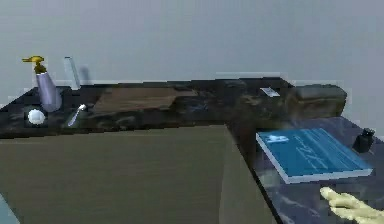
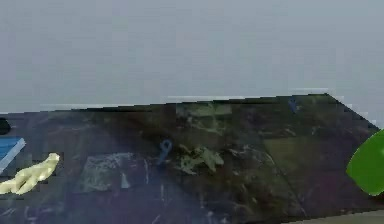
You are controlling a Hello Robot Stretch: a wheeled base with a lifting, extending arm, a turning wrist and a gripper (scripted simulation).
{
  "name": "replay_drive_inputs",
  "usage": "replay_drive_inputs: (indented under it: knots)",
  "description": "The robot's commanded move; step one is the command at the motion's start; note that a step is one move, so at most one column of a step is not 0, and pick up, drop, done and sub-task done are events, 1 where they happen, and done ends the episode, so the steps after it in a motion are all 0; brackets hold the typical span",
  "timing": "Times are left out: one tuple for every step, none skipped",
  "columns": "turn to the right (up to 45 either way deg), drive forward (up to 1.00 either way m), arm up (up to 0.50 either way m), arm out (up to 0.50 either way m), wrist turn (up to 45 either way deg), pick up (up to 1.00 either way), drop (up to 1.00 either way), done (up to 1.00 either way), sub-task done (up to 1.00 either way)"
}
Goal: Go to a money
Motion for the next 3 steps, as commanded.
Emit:
replay_drive_inputs:
  knots:
    - [0.0,0.6,0.0,0.0,0.0,0.0,0.0,0.0,0.0]
    - [36.0,0.0,0.0,0.0,0.0,0.0,0.0,0.0,0.0]
    - [0.0,0.0,0.0,0.0,0.0,0.0,0.0,1.0,0.0]
